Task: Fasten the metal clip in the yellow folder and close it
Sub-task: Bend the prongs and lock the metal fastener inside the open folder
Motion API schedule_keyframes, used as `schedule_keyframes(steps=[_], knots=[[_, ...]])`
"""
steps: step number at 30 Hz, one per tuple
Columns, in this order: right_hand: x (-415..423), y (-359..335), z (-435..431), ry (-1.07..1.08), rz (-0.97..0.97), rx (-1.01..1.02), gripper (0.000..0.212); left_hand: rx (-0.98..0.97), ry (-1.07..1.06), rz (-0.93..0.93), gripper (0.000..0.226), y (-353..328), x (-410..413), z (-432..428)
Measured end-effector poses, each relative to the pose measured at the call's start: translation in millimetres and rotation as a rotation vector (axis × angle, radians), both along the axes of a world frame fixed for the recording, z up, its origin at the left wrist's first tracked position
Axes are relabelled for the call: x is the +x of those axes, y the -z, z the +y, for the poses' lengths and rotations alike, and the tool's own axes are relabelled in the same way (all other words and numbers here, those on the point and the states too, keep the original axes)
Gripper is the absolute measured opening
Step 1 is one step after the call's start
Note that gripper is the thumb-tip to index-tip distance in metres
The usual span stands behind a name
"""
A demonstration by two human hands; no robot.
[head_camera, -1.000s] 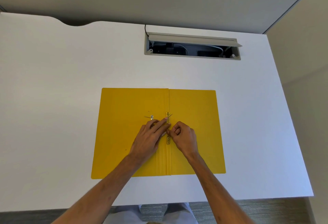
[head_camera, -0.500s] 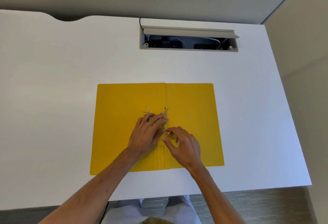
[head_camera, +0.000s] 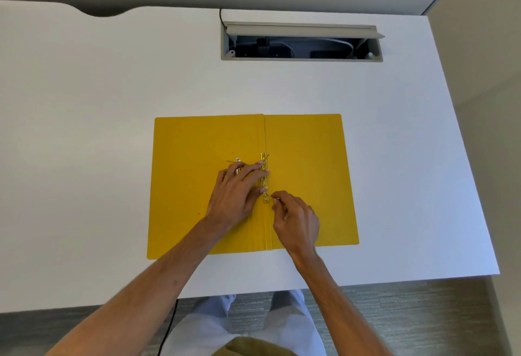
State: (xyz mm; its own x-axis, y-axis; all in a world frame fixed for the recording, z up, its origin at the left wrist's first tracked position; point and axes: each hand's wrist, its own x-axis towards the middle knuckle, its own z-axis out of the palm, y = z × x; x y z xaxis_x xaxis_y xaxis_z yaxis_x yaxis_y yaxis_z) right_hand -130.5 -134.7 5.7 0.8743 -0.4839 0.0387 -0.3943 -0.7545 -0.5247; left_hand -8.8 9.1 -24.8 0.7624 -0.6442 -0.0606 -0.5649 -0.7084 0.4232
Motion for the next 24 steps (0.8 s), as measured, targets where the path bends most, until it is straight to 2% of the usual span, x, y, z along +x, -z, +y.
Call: schedule_keyframes(steps=[5, 16, 24], knots=[[-3, 0, 7, -0.032, 0.018, -0.077, 0.017, 0.026, 0.001, -0.012, 0.045, -5, 0, -1], [-2, 7, 6, -0.036, 0.013, -0.052, 0.014, 0.050, -0.002, -0.020, 0.053, -8, 2, -3], [1, 5, 16, 0.040, 0.105, 0.088, 0.017, 0.084, -0.010, -0.048, 0.053, -12, 0, -6]])
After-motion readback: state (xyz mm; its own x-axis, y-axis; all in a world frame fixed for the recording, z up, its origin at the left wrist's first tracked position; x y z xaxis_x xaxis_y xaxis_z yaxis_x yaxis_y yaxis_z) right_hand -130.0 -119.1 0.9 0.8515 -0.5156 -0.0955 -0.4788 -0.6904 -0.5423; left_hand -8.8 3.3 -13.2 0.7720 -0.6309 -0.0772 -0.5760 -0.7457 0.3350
